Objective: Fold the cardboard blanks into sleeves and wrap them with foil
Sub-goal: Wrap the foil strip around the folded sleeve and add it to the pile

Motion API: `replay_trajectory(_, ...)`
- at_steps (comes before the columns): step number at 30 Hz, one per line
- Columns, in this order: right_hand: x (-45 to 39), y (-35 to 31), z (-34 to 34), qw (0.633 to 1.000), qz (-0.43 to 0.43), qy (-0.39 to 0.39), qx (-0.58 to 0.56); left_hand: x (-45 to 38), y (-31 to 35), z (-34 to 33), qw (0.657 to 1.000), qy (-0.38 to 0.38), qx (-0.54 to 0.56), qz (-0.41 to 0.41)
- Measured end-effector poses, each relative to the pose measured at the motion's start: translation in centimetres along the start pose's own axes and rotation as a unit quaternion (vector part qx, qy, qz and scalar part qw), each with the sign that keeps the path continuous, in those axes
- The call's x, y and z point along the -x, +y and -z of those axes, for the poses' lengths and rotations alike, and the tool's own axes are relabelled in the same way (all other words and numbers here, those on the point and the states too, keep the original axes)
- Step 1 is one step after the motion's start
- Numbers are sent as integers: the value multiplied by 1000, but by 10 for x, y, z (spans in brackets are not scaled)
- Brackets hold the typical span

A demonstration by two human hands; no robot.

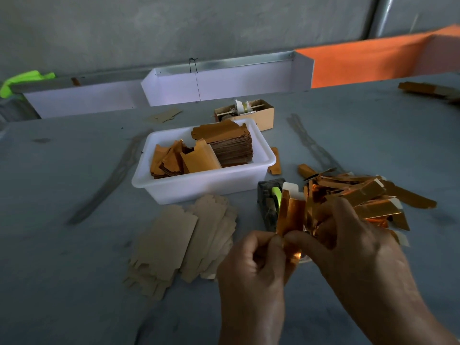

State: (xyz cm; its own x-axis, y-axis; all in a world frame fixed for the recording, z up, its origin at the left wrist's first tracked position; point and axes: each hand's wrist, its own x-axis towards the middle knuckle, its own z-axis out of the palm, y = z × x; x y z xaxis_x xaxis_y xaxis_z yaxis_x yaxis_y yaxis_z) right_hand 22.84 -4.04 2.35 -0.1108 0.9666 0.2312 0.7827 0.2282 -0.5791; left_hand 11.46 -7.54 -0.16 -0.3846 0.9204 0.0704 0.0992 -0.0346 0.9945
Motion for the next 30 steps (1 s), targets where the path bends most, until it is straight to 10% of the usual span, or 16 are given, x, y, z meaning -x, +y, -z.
replay_trajectory(6,-5,5,-15,934,-100,-135,-314,-3,1,4,998,-36,-23,41)
replay_trajectory(14,-15,21,-17,927,-100,-172,-319,-11,-4,11,993,-53,-5,110)
replay_trajectory(17,-26,41,-14,933,-143,-119,-308,-24,-9,24,984,-12,-175,39)
replay_trajectory(21,-55,77,-3,969,-164,43,-181,-49,-30,65,875,155,-455,-51)
replay_trajectory(26,-66,93,4,975,-165,148,-4,-59,-71,94,722,69,-684,78)
replay_trajectory(30,-45,88,-11,980,-132,148,-2,-58,-80,92,698,60,-709,78)
